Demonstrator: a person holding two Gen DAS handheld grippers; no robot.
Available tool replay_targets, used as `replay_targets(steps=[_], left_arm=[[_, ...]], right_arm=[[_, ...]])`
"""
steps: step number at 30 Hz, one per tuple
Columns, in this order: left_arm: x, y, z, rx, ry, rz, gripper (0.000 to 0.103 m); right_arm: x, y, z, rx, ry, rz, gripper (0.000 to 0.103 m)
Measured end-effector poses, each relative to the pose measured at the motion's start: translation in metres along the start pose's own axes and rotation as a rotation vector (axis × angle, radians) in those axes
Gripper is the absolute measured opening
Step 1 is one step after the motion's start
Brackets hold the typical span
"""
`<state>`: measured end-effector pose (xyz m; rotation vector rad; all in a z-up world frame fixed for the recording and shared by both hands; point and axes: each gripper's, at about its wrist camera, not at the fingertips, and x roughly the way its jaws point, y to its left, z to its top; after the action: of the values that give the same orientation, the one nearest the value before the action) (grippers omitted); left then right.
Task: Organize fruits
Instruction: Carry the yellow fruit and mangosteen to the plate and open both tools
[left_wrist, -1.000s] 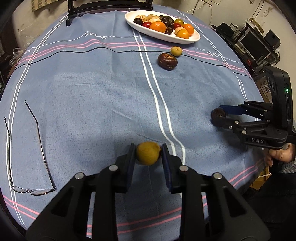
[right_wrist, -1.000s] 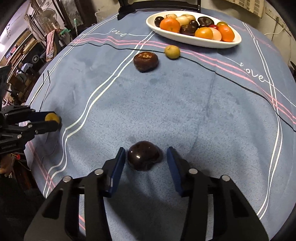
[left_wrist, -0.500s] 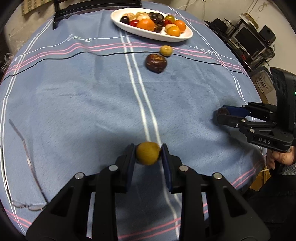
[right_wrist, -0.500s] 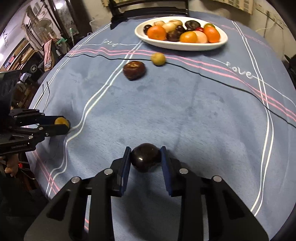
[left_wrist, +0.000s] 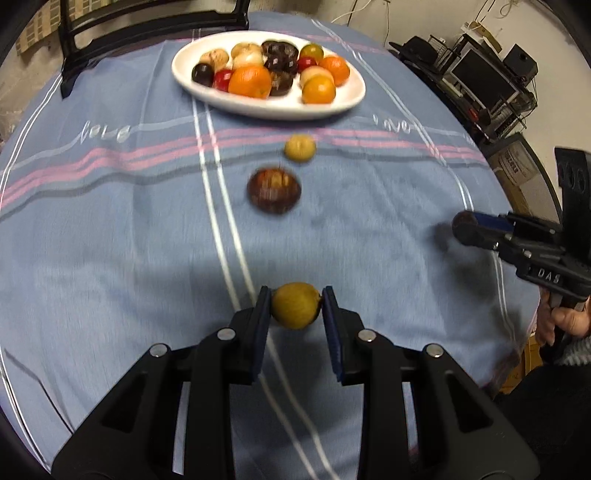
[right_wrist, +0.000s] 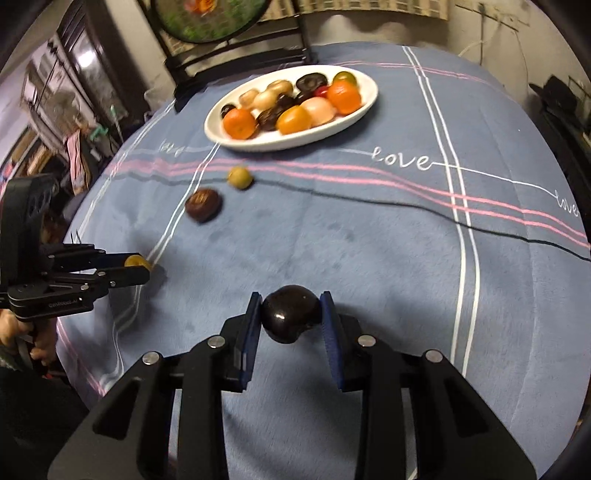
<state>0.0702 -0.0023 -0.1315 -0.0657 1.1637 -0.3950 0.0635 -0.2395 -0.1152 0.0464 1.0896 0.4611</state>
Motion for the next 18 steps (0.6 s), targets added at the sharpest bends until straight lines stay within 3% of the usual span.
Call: replay_targets(steps=[11, 18], left_arm=[[0.016, -0.004, 0.113, 0.048, -0.081, -0.001, 0.029], [0.047, 0.005, 0.157, 0.045, -0.073, 0.000, 0.029]], right_arm=[[0.021, -0.008, 0.107, -0.028, -0.102, 0.055, 0.032], [0.053, -0.018, 0.156, -0.051, -0.122, 0.051, 0.032]])
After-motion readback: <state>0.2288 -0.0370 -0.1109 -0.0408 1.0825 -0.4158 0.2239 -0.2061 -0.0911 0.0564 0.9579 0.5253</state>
